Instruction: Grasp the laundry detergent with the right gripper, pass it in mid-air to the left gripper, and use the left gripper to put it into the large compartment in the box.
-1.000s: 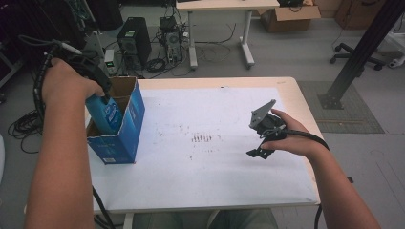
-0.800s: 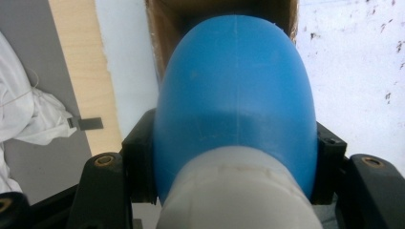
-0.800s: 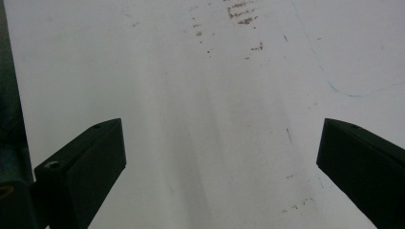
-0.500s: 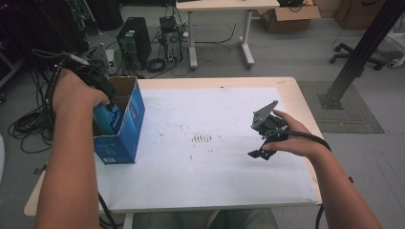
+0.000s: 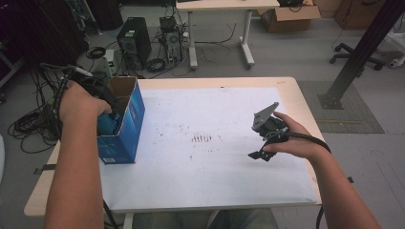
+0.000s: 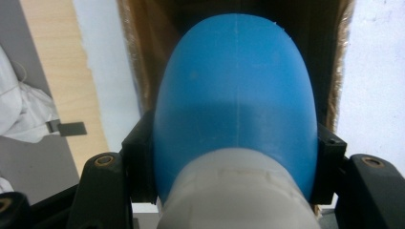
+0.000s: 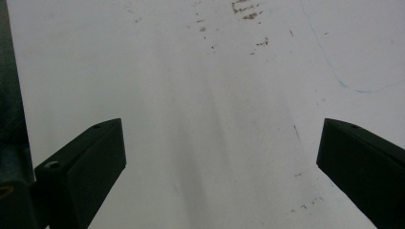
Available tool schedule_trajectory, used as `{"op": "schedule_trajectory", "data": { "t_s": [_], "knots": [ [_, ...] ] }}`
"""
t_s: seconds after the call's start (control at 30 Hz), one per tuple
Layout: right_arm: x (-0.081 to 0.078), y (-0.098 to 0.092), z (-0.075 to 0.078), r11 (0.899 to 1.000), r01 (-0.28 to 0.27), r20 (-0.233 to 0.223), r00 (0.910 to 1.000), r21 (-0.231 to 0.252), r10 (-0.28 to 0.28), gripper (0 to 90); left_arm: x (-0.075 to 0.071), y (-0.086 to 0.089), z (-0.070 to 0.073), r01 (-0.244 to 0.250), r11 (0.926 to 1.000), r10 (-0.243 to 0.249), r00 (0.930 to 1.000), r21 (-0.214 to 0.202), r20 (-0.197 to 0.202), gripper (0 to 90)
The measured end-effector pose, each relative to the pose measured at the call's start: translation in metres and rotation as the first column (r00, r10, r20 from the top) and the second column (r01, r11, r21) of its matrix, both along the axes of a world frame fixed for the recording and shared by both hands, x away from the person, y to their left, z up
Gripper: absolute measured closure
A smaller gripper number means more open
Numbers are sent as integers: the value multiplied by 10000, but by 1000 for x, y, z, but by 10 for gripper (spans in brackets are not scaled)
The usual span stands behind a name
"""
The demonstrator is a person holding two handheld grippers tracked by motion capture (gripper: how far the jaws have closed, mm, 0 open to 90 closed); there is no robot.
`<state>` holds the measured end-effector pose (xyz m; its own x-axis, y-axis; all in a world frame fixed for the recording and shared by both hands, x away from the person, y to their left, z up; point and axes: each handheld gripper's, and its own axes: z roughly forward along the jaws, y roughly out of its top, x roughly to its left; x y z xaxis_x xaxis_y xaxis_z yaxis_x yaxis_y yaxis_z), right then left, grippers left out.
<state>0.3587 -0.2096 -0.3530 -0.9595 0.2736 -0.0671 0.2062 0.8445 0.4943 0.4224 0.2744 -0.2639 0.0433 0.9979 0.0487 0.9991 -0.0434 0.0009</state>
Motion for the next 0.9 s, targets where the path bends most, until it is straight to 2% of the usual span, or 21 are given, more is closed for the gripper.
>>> {"op": "schedule_trajectory", "data": {
  "t_s": [0.33, 0.77, 0.9],
  "knots": [
    [1, 1, -3, 10000, -5, -65, 10000, 15, 5, 29, 2, 1, -19, 102, 9999, -102, 9998, -11, -153, 380],
    [1, 3, -8, 10000, -37, -157, 9999, 6, 37, 30, 3, 1, -34, 129, 9999, -131, 9997, -92, -209, 379],
    [2, 1, -10, 10000, 32, -196, 9998, 12, -31, 29, 3, 1, -34, 89, 9999, -90, 9999, -69, -144, 379]
  ]
}}
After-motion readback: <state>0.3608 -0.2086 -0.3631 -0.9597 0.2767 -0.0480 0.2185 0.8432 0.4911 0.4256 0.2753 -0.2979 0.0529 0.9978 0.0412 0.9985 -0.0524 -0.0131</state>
